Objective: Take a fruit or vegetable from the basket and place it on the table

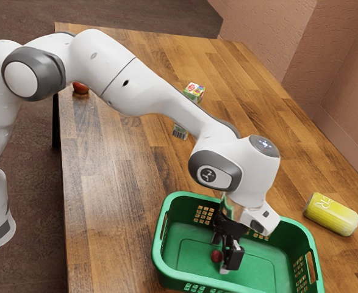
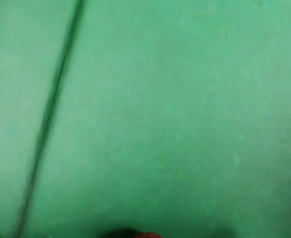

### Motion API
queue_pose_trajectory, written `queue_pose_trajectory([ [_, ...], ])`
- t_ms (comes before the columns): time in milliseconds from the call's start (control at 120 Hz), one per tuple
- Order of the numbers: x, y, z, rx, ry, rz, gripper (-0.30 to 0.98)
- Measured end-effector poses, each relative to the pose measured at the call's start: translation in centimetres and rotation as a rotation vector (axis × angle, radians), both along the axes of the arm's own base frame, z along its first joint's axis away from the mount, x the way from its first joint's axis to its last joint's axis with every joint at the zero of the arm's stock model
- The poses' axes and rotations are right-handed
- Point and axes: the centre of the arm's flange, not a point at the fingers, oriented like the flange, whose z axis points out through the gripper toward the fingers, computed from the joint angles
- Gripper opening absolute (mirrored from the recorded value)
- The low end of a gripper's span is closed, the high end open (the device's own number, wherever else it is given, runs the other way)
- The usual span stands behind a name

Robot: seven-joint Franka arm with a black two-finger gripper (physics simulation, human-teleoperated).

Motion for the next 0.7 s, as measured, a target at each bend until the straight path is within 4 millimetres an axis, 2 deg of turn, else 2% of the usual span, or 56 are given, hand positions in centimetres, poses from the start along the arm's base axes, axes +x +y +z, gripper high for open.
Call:
queue_pose_trajectory([
  [333, 0.22, 0.09, -0.47, -0.011, 0.003, 0.018, 0.69],
  [700, 0.11, 0.07, 0.18, -0.017, -0.011, 0.023, 0.69],
])
